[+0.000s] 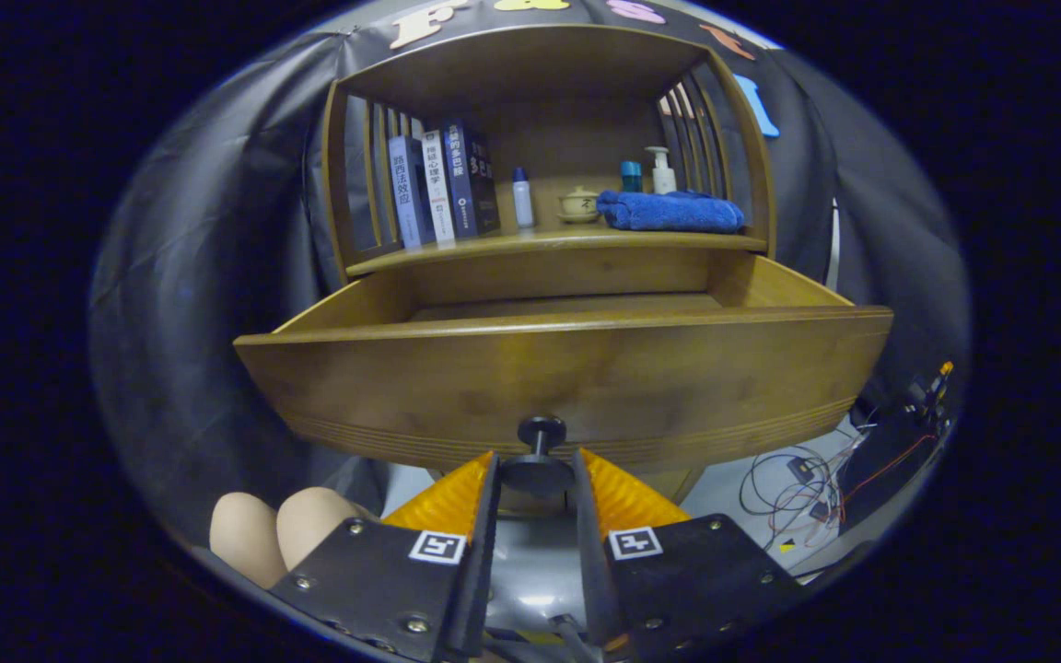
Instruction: Pull open the drawer, take out the items inside it, and place them on the countertop above the cabinet.
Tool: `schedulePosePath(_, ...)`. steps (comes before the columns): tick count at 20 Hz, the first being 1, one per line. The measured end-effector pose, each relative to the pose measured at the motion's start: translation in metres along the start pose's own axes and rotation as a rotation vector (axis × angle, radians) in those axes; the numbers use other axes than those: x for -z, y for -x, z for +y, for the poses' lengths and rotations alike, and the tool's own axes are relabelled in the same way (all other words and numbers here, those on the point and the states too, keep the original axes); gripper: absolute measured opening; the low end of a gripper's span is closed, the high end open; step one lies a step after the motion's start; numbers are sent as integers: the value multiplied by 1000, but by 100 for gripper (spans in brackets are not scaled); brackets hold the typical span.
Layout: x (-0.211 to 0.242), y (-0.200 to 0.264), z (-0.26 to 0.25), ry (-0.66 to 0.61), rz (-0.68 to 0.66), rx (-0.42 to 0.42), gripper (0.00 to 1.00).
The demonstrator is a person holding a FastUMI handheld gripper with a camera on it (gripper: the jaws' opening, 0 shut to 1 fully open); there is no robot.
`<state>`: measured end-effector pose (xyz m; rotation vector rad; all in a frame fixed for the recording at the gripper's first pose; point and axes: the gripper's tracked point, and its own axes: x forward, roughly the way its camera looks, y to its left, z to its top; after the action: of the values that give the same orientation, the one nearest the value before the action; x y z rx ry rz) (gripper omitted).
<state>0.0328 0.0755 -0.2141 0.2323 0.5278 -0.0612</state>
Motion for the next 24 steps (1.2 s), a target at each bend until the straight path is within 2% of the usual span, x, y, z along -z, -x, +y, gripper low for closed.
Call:
schedulePosePath(4,-15,28,-2,-3,-42,6,42)
schedulePosePath(8,-75,45,-1,28,-170,-5,42)
schedulePosePath(12,-137,33,12,143,-249,-45,42)
schedulePosePath(16,-161,-10,28,189,-144,-129,42)
schedulePosePath(21,-154,-76,22,171,87,-143,42)
schedulePosePath(24,-132,-108,17,174,187,-119,42)
